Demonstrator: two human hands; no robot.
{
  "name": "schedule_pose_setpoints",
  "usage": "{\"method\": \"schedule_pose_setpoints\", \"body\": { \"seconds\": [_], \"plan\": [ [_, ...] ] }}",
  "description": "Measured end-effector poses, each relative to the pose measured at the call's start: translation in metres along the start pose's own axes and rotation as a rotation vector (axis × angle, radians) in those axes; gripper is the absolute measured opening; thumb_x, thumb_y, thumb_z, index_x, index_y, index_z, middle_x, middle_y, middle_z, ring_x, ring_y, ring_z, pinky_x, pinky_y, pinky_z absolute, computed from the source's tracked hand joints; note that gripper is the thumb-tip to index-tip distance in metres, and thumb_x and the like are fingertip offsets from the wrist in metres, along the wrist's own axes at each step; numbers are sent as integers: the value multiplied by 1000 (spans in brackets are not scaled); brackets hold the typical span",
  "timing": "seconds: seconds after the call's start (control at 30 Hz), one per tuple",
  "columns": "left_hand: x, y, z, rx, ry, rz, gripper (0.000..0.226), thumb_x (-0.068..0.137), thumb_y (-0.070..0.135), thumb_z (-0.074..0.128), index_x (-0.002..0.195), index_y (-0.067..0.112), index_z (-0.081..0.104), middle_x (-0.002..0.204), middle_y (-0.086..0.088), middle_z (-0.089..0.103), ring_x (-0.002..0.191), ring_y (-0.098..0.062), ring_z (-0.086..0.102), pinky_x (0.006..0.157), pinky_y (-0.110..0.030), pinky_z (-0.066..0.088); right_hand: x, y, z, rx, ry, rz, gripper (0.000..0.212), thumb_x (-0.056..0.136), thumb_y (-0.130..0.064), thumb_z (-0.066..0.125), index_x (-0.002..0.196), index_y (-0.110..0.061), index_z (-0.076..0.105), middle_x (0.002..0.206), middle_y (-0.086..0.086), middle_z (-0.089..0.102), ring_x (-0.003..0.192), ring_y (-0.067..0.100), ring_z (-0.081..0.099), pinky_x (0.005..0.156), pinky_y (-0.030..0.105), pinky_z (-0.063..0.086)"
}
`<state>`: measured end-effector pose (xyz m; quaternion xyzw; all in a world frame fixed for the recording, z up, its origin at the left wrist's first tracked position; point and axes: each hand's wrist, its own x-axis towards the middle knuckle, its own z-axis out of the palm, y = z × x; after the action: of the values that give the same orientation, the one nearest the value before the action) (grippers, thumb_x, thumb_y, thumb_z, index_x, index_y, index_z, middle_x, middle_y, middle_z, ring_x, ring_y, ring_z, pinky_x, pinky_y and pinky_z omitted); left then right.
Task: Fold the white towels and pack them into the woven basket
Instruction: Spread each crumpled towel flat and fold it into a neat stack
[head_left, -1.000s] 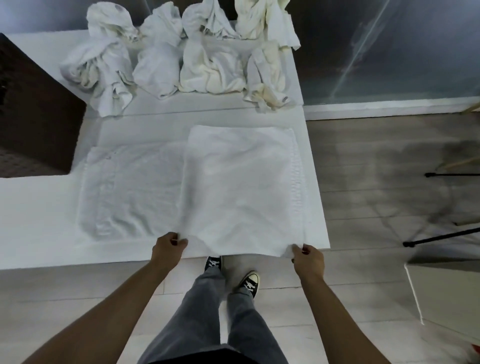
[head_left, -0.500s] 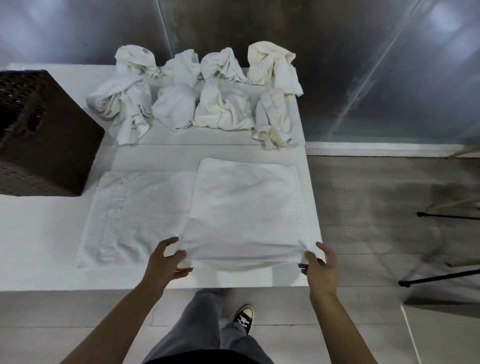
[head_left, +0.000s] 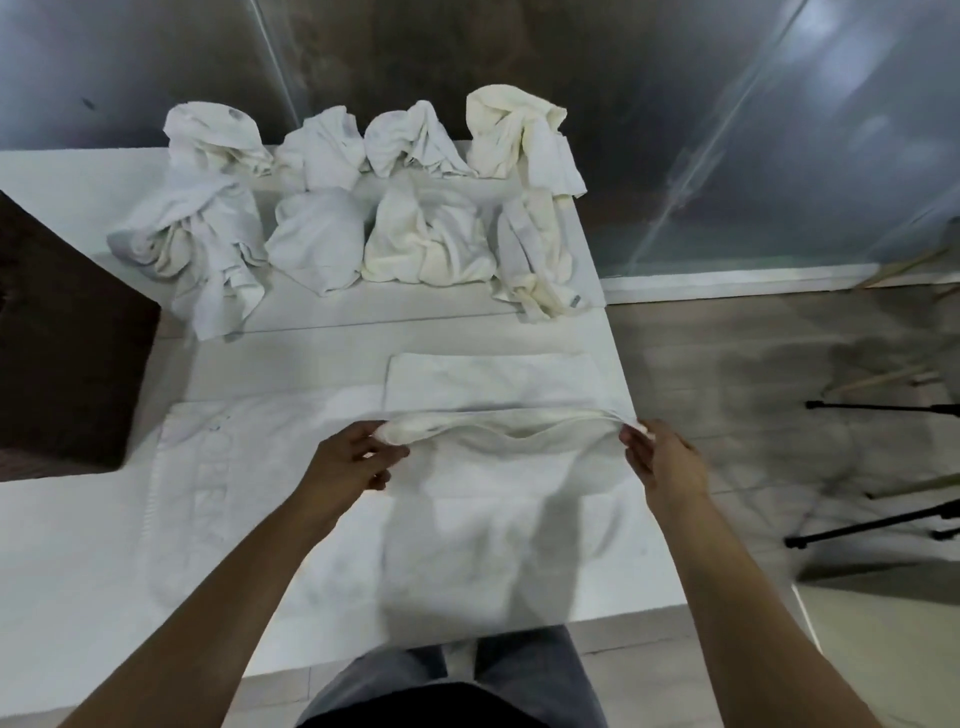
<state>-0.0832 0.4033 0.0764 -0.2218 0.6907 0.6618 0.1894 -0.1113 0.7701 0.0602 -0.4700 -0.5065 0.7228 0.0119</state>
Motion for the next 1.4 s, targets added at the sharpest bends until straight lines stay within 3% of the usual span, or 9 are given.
{"method": "schedule_pose_setpoints", "body": {
  "seconds": [0.07, 0.23, 0.43, 0.6, 0.77, 0.87, 1.03, 1.23, 1.4],
  "plan": [
    [20, 4, 1, 96, 132, 43, 5, 94, 13, 70, 97, 9, 69, 76, -7, 74, 56, -19, 51, 54, -27, 46, 7, -4, 12, 11, -27, 19, 11, 97, -19, 56, 93, -12, 62, 87, 8, 75, 69, 13, 74, 73, 26, 56],
    [72, 15, 2, 247, 249, 84, 14, 93, 31, 71, 89, 17, 71, 60, -2, 63, 47, -14, 52, 53, -26, 45, 35, -10, 38, -50, -63, 42, 21, 102, -25, 44, 103, -12, 60, 98, 7, 76, 78, 13, 76, 74, 27, 55],
    [133, 10, 4, 349, 365, 0, 20, 88, 45, 72, 89, 25, 70, 72, -3, 67, 74, -28, 66, 72, -35, 54, 75, -12, 73, -173, -81, 64, 19, 103, -23, 44, 98, -14, 60, 101, 7, 75, 87, 19, 72, 84, 33, 55],
    [167, 4, 12, 472, 413, -43, 29, 91, 48, 68, 96, 20, 74, 89, 0, 71, 89, -28, 68, 77, -33, 51, 106, -6, 88, -231, -89, 41, 17, 102, -17, 52, 116, -10, 60, 113, 10, 73, 102, 24, 72, 92, 39, 58],
    [160, -9, 13, 493, 496, -62, 23, 92, 43, 68, 101, 22, 66, 87, 5, 69, 89, -22, 65, 82, -37, 53, 97, 18, 93, -483, -149, -184, 31, 95, -20, 63, 124, -30, 60, 106, -3, 72, 97, 20, 70, 84, 35, 56],
    [136, -26, 16, 480, 496, -54, 23, 92, 39, 69, 102, 20, 62, 90, 5, 67, 88, -20, 64, 82, -34, 49, 66, 42, 96, -784, -263, -426, 32, 96, -16, 59, 125, -30, 62, 106, -9, 70, 93, 11, 66, 77, 24, 51],
    [106, -48, 25, 433, 432, -141, 31, 94, 42, 65, 112, 18, 61, 100, 4, 67, 93, -21, 65, 75, -31, 49, 41, 91, 104, -1113, -535, -678, 42, 90, -19, 56, 131, -25, 63, 121, -6, 65, 106, 16, 61, 94, 27, 48],
    [115, -47, 21, 122, 412, -246, 34, 88, 33, 76, 117, 17, 67, 105, 2, 71, 100, -22, 68, 82, -37, 55, 44, 106, 110, -1323, -556, -674, 46, 88, -25, 55, 134, -21, 58, 136, 1, 57, 117, 29, 55, 93, 40, 48],
    [119, -23, 34, 161, 274, -184, 27, 87, 27, 78, 109, 14, 72, 99, 0, 73, 93, -20, 70, 74, -27, 54, 39, 96, 115, -1226, -530, -566, 38, 95, -33, 63, 132, -27, 61, 119, -5, 61, 109, 23, 59, 97, 39, 48]
  ]
}}
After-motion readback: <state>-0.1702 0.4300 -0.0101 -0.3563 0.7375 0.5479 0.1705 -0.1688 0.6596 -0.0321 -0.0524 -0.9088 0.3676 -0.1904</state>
